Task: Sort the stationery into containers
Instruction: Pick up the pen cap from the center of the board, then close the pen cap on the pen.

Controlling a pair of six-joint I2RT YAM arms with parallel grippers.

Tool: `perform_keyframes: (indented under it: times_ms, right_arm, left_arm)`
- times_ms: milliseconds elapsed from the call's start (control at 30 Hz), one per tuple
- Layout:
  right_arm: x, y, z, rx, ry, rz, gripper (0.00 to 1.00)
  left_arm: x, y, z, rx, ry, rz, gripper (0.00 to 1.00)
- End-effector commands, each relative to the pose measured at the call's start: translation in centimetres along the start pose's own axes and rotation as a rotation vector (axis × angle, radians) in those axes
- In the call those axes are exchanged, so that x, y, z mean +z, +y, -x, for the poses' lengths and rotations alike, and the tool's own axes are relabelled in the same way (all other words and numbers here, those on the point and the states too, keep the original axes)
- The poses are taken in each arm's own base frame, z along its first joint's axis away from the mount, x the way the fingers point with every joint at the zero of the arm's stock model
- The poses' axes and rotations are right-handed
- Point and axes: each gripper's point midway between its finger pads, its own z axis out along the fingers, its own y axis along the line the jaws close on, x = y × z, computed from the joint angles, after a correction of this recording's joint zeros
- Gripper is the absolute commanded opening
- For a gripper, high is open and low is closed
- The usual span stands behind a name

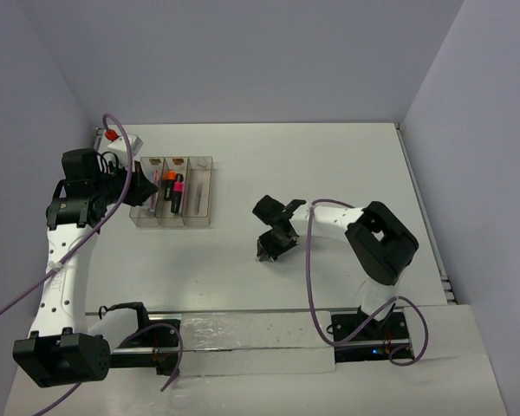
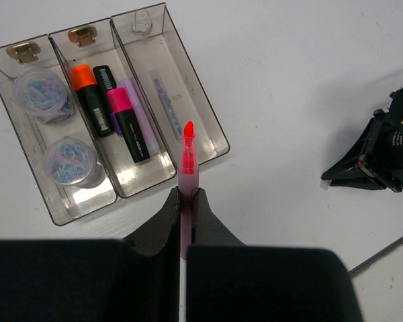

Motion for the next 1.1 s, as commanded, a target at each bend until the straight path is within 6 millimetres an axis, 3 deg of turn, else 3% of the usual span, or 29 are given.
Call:
perform_keyframes:
  times_ms: [0,67,200,233,300,367,467,567,700,800,933,1067]
  right_arm:
    - [-1.7,3.1,3.0,-0.135,-0.209,0.157,0.0]
    - [-3.7,5.8,2.7,-0.241,-0.263,0.285,0.0]
    - [-11.4,12.9,1.8,-0.606,-0.493,0.606,0.0]
    - [-12.7,13.3,2.1,-0.607,-0.527,0.634,0.0]
    - [-19.2,15.7,1.2,-0.77,-0.642,0.829,0.0]
    - [-24.6,16.7,0.3,-0.888,-0.719,1.003,0.0]
    - [-30.4,16.7,-1.5,-1.006,-0.778,1.218,0.0]
    - [-35.7,16.3,-4.8,-1.194,-0.784,1.436,0.0]
    - [-39.5,15.8,-8.5,-1.278,-0.679,1.641,0.0]
    - [-41.2,14.9,-11.1,-1.324,-0.605,1.771,0.0]
    - [-41.6,14.2,-13.3,-1.392,-0.584,1.847,0.0]
    - [-41.4,14.0,-13.8,-1.397,-0.576,1.877,0.0]
  left_arm:
    - [-0.4,-0.6,0.9,0.034,-0.04,-0.038,0.0]
    - [-0.4,-1.1,0.9,0.041,-0.04,-0.067,0.0]
    - [-0.7,-3.8,1.1,0.052,-0.034,-0.233,0.0]
    - [-0.6,-3.9,1.1,0.062,-0.032,-0.243,0.0]
    - [-1.4,-6.0,1.6,0.083,-0.043,-0.368,0.0]
    - [-2.2,-7.4,2.3,0.1,-0.059,-0.455,0.0]
    - [-3.1,-8.6,2.3,0.132,-0.054,-0.526,0.0]
    - [-4.1,-9.4,1.6,0.242,-0.03,-0.561,0.0]
    - [-5.5,-10.4,0.2,0.32,0.013,-0.599,0.0]
    - [-6.3,-10.5,-1.1,0.339,0.064,-0.589,0.0]
    - [-6.9,-10.6,-1.1,0.331,0.073,-0.569,0.0]
    - [-7.0,-11.0,-0.4,0.299,0.056,-0.585,0.0]
